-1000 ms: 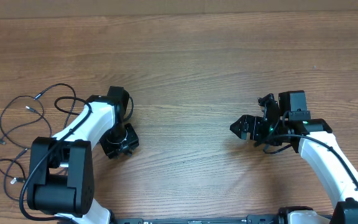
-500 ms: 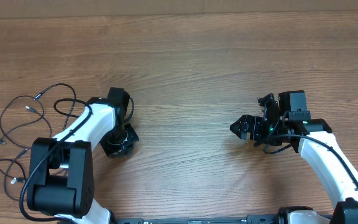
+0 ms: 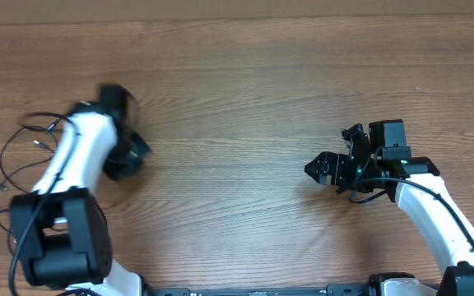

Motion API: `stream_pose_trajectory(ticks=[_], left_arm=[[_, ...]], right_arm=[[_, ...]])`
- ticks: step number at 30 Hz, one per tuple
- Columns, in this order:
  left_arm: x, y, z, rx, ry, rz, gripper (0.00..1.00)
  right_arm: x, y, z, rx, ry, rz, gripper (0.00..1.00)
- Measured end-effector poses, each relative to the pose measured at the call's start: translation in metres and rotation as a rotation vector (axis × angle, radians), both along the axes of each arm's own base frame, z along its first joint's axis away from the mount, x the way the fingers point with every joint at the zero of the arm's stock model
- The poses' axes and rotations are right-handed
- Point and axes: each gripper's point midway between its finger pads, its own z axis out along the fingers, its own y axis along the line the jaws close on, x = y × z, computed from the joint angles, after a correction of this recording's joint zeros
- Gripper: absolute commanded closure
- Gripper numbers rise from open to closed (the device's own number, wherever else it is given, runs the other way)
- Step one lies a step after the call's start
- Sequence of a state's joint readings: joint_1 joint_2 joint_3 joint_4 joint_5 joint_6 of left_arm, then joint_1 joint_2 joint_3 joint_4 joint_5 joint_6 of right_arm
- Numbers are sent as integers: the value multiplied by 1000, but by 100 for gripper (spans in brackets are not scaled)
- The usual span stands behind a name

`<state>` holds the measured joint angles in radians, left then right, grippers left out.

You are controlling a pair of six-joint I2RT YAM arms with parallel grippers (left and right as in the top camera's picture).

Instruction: Untangle cables

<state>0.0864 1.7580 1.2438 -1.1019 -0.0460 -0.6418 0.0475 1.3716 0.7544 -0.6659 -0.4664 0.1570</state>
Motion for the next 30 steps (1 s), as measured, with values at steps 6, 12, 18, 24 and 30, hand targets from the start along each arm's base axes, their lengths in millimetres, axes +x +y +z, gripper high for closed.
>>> stream_pose_trajectory(ticks=[6, 12, 18, 24, 30], left_arm=[[31, 97, 80, 113, -163, 177, 34], [19, 152, 131, 96, -269, 326, 0], [23, 125, 133, -40, -286, 242, 1], [46, 66, 134, -107, -296, 11, 0], [54, -12, 133, -140, -268, -299, 0]], right_arm=[[0, 0, 0, 0, 0, 0, 8], [1, 0, 0, 1, -5, 0, 7], [12, 12, 12, 78, -68, 25, 10], [19, 18, 19, 115, -103, 29, 0], [24, 13, 41, 7, -64, 13, 0]])
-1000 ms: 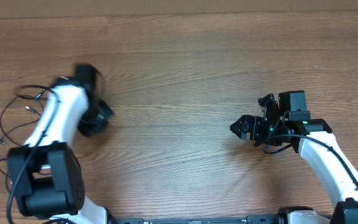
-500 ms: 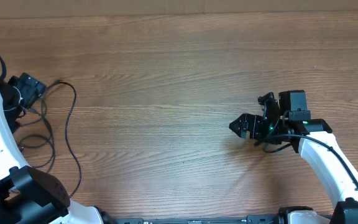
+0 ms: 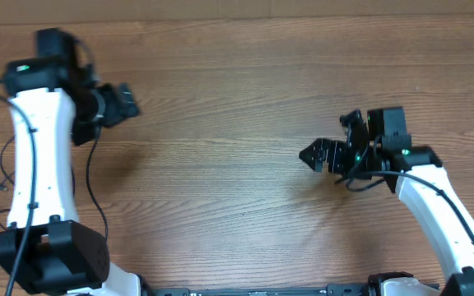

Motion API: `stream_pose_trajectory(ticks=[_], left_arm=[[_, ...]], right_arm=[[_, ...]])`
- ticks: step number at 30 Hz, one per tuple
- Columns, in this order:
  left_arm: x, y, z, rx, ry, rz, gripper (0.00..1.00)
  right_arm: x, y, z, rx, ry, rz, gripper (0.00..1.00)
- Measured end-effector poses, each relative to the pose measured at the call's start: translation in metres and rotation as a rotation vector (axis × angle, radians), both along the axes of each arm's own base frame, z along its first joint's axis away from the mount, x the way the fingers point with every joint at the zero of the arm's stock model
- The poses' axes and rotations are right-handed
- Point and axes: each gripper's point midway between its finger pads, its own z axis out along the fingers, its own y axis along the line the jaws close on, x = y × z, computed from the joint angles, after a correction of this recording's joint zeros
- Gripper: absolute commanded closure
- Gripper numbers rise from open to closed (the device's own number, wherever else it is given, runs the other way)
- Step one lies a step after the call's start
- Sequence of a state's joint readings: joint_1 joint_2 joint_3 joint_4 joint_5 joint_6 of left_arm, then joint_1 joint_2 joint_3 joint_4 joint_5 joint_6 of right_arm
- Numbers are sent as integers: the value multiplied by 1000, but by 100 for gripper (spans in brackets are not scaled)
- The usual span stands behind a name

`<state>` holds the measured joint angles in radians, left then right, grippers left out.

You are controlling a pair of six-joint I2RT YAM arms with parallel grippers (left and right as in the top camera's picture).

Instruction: Untangle cables

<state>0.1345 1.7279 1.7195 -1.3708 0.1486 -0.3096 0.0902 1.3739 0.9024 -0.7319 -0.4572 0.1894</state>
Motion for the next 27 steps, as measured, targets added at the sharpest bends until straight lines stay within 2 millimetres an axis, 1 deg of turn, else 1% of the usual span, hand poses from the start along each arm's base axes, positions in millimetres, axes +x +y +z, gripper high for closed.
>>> stream_pose_trajectory(ticks=[2, 4, 7, 9, 12, 16, 18, 21, 22, 23, 27], left_arm=[[-7, -19, -2, 24, 32, -71, 1], [-20, -32, -4, 65, 86, -118, 0], [-41, -36, -6, 134, 175, -134, 0], [-54, -35, -6, 168, 228, -140, 0], [-73, -37, -4, 206, 305, -158, 1], [-82, -42, -4, 230, 317, -186, 0], [-88, -45, -7, 236, 300, -184, 0], [-101, -45, -8, 233, 233, -169, 0], [-106, -45, -8, 230, 185, -157, 0], [-110, -45, -6, 227, 157, -150, 0], [-119, -43, 2, 202, -86, -109, 1]], right_arm=[[7, -4, 17, -45, -15, -9, 0], [11, -10, 36, -95, -22, -21, 0], [10, -18, 50, -142, -10, -39, 0], [8, -22, 52, -162, 3, -46, 0], [-3, -26, 47, -188, 51, -51, 0], [-15, -31, 43, -215, 101, -59, 0], [-19, -35, 46, -230, 100, -72, 0], [-22, -38, 60, -235, 32, -92, 0], [-24, -39, 68, -232, -14, -100, 0], [-25, -40, 72, -232, -37, -105, 0], [-39, -44, 91, -214, -219, -131, 0]])
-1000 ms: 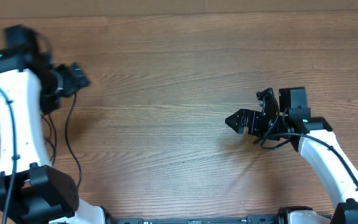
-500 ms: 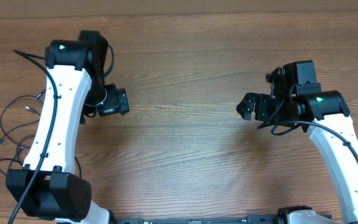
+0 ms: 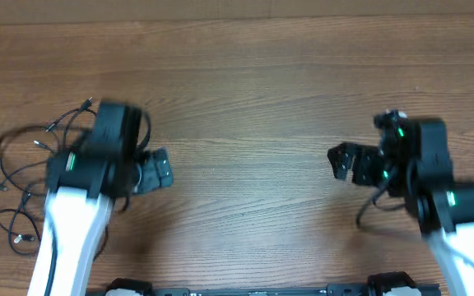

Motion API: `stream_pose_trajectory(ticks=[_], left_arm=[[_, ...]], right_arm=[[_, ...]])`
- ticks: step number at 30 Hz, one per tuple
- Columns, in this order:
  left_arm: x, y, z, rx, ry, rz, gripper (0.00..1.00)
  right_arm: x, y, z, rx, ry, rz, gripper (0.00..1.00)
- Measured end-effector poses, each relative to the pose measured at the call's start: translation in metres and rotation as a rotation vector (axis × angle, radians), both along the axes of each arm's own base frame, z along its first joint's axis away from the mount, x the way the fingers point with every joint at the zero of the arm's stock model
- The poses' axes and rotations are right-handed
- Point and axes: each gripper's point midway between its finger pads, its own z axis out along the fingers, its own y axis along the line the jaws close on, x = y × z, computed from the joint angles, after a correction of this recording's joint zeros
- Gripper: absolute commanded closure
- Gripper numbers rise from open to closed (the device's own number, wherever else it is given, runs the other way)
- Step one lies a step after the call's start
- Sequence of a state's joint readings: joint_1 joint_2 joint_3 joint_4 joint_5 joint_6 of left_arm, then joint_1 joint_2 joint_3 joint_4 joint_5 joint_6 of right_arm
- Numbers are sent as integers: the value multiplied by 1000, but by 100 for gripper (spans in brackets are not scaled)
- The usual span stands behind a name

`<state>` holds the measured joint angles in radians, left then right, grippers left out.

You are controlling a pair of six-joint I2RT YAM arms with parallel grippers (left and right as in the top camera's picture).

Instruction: Untangle cables

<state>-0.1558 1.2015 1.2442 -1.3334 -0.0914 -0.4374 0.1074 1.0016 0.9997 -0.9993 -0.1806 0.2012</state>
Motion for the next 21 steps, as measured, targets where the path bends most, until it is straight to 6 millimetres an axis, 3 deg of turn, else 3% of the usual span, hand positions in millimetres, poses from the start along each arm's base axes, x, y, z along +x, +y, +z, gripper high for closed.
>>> stream_pose_trajectory(ticks=[6, 11, 21], left_arm=[[-22, 4, 36, -65, -413, 4, 1], [-42, 11, 70, -83, -639, 19, 0], [-63, 16, 49, -56, -548, 25, 1]], right_arm=[[-38, -5, 26, 26, -283, -3, 0], [-53, -7, 45, 38, -387, -4, 0], [-63, -8, 29, 29, -310, -4, 0]])
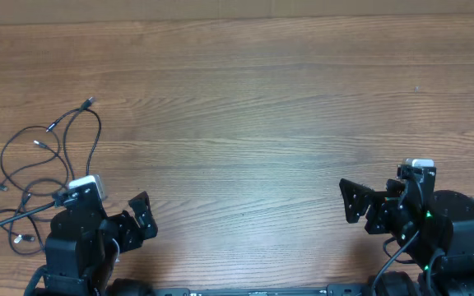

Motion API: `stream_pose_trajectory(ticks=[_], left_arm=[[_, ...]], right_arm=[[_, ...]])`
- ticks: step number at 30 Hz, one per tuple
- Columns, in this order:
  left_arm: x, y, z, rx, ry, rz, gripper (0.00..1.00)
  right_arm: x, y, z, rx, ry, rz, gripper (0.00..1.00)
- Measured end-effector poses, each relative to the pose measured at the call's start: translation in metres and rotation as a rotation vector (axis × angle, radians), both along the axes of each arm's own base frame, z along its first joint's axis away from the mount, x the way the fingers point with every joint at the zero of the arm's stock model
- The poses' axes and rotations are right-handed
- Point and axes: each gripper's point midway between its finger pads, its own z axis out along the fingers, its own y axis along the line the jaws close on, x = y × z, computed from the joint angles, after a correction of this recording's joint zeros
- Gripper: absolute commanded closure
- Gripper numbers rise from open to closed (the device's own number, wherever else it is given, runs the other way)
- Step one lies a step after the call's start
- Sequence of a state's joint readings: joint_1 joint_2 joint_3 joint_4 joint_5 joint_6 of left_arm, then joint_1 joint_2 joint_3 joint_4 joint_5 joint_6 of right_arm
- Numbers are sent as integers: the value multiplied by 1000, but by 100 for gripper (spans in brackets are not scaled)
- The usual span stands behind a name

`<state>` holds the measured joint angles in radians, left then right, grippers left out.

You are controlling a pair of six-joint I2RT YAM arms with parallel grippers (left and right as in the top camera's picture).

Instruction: Untangle cables

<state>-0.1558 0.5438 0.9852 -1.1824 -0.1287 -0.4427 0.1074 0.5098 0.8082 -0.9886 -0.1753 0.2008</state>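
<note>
A tangle of thin black cables (pixel 25 196) lies on the wooden table (pixel 245 107) at the far left, in loops with several small plug ends, one plug (pixel 86 103) pointing up and right. My left gripper (pixel 143 216) sits low at the front left, just right of the tangle, open with nothing in it. At the front right, far from the cables, my right gripper (pixel 350 202) is open and holds nothing. Both point toward the table's middle.
The cables run off the left edge of the view. Both arm bases sit at the front edge, the left one (pixel 76 247) touching or covering the lower strands.
Both arms have drawn back to the front edge. The left gripper moved down and slightly left, uncovering the tangle. The right gripper dropped from mid-right to front right.
The left arm first lay over the cables at the left, then was stretched to the far left corner, then stood beside the uncovered tangle. The right gripper stayed mid-right throughout. Now both arms are folded at the front and the cables lie tangled at the left.
</note>
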Motion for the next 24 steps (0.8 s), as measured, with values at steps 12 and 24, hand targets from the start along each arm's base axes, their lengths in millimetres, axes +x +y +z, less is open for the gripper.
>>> stream_pose_trajectory(ticks=[12, 24], left_arm=[[0, 0, -1, 1, 2, 0, 0], [0, 1, -1, 3, 3, 3, 0]], right_arm=[[-1, 0, -2, -3, 7, 1, 0], [-9, -11, 48, -84, -322, -5, 0]])
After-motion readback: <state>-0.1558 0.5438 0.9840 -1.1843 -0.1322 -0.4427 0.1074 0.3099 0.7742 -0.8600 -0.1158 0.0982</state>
